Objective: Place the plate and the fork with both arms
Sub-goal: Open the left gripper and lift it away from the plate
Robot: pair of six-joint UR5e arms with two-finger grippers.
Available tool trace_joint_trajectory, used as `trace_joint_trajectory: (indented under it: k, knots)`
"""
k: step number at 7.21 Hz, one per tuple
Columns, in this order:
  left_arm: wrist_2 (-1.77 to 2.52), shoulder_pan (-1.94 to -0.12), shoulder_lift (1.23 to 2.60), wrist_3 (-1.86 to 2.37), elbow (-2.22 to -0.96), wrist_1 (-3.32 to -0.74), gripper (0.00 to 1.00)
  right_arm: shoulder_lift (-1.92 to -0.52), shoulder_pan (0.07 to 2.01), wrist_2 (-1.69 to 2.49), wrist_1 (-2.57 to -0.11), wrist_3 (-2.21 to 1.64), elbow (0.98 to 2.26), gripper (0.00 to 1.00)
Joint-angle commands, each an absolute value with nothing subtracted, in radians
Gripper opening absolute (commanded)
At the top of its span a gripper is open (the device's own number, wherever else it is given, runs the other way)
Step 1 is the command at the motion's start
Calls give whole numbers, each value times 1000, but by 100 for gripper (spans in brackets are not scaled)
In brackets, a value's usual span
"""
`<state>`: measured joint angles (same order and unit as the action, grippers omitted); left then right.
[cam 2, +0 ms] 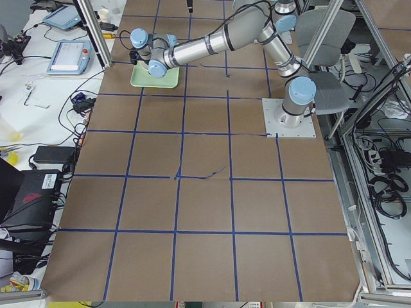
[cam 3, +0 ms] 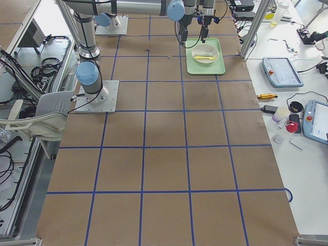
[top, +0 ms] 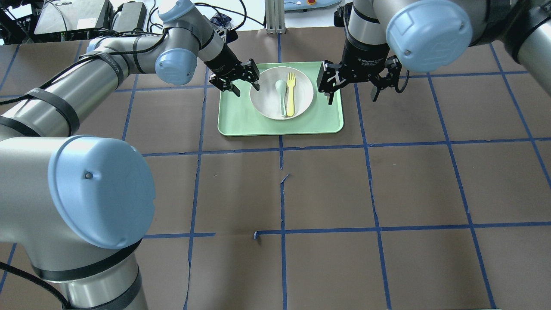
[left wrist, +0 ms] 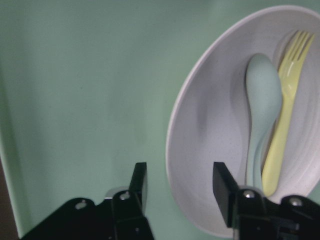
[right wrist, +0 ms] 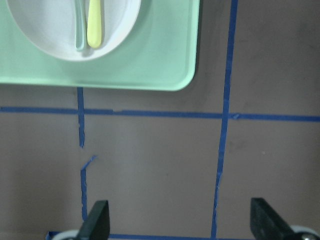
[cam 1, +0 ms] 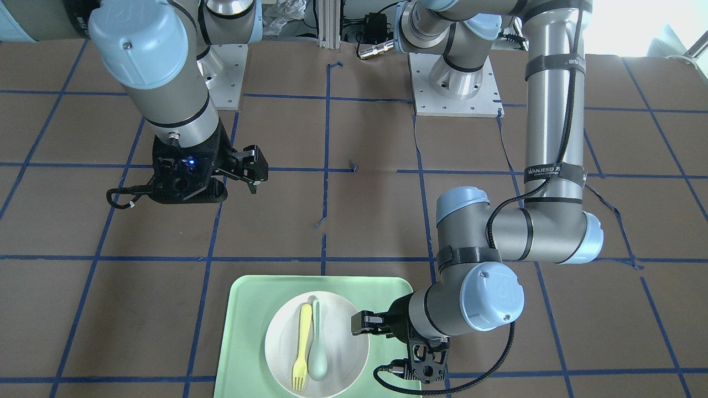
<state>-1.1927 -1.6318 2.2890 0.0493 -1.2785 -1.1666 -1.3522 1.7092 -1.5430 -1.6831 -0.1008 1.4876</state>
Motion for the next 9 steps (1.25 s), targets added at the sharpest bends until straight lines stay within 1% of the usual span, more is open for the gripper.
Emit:
trace_joint_trajectory:
  k: [1, 2, 3, 5, 6, 9]
  knots:
    - [-1415, -1623, 2183, 41, -1284, -1335, 100, -1232, 1709, -1548, -1906, -171, 1480, 100]
    - [-1445, -1599, 2127, 38, -1295, -1392, 100, -1189, 1709, -1554, -1966, -187, 1461, 100]
    - [-1460, -1568, 2055, 38, -1349, -1417, 100, -1146, 1710, -1548, -1977, -189, 1427, 96]
    - [-1544, -1551, 1923, 37, -1478, -1440, 100, -1028, 1720, -1542, -2070, -241, 1370, 93]
    - [-1545, -1549, 1863, 37, -1517, -1480, 100, -970, 1729, -1542, -2080, -265, 1327, 72]
    - [-1537, -1546, 1809, 28, -1590, -1514, 100, -901, 1768, -1507, -2115, -332, 1298, 67]
